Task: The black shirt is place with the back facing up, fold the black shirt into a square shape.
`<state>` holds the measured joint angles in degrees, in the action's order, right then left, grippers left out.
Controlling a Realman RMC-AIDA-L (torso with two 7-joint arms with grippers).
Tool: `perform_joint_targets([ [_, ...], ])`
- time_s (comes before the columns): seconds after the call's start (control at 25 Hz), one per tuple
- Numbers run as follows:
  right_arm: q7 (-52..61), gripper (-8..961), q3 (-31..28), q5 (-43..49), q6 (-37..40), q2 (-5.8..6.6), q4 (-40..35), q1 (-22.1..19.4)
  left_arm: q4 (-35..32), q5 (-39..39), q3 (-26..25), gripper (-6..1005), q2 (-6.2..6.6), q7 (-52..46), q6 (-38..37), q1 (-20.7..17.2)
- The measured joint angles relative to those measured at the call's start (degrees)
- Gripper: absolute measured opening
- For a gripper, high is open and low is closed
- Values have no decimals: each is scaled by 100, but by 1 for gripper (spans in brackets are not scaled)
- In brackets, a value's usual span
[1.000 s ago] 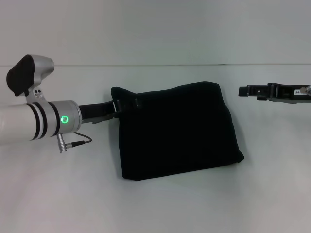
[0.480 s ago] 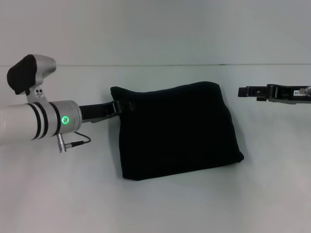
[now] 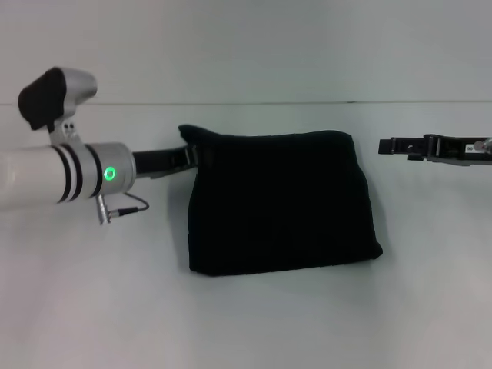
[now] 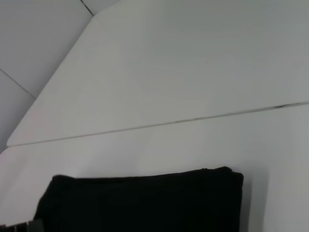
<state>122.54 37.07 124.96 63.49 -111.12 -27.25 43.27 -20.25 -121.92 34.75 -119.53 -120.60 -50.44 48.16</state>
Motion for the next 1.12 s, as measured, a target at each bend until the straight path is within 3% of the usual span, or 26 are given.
perform_joint_targets([
  [0.28, -53, 856, -28, -19, -25, -6, 8, -32, 5, 0, 271, 4, 87, -57, 91, 386],
  [0.48, -63, 856, -17, -23, -28, -16, 11, -53, -24, 0, 496, 4, 74, -65, 243, 546],
  [0.84, -71, 857, -28, -25, 3, -14, -14, -102, -208, 128, 398, 3, 5, -134, 416, 348],
  [1.0, -73, 856, -28, -25, 64, 19, -54, -101, -672, 168, 113, 223, 29, -221, 417, 24],
  [1.12, -172, 856, -55, -64, 268, 82, -124, -107, -1289, 269, -97, 339, 1, -165, -128, -388],
])
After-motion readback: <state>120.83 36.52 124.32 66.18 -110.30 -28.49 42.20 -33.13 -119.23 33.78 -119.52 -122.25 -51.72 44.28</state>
